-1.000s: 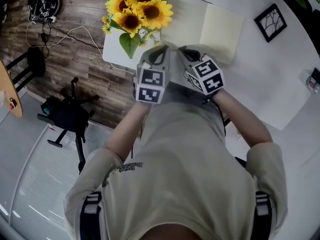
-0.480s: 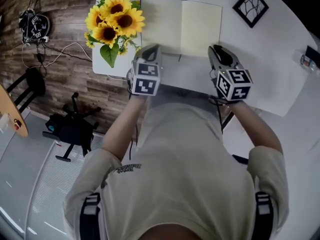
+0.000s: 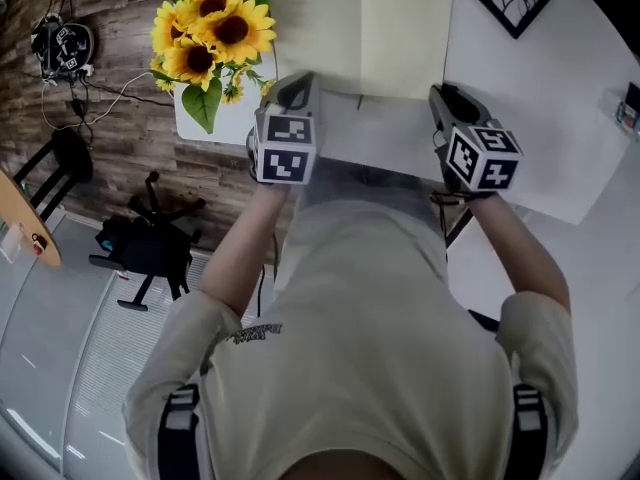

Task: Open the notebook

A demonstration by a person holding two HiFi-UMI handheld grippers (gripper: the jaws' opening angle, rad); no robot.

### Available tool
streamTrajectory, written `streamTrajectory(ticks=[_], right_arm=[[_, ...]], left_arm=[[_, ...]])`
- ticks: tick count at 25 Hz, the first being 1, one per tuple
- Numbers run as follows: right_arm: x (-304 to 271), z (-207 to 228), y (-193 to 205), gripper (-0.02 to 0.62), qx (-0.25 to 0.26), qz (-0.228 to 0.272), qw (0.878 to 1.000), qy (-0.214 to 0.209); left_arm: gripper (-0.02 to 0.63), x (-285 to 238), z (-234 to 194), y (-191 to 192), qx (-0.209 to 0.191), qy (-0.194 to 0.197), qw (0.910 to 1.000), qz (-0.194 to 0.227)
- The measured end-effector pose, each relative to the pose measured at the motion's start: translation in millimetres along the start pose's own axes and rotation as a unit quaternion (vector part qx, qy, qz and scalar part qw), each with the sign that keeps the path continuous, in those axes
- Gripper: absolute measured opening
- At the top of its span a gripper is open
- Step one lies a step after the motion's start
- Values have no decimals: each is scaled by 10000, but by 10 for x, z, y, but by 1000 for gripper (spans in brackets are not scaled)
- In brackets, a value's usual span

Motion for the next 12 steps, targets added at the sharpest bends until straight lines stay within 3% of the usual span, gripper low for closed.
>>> streamTrajectory(ticks=[5, 12], right_arm=[[189, -100, -151, 14, -235, 321, 9988, -299], [290, -988, -469, 8, 598, 790, 9848, -1425]], left_arm=[[13, 6, -4, 9, 34, -13, 10000, 64], [12, 34, 8, 15, 128, 13, 9998, 143]])
Point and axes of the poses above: the fingertips, and each gripper's own axes: x backward along the fingers, z to its right, y out of its underside, the point moved 6 cm from there along x, backward along the fingers, and after that the axes turned 4 degrees about y, right-handed, at the moved point
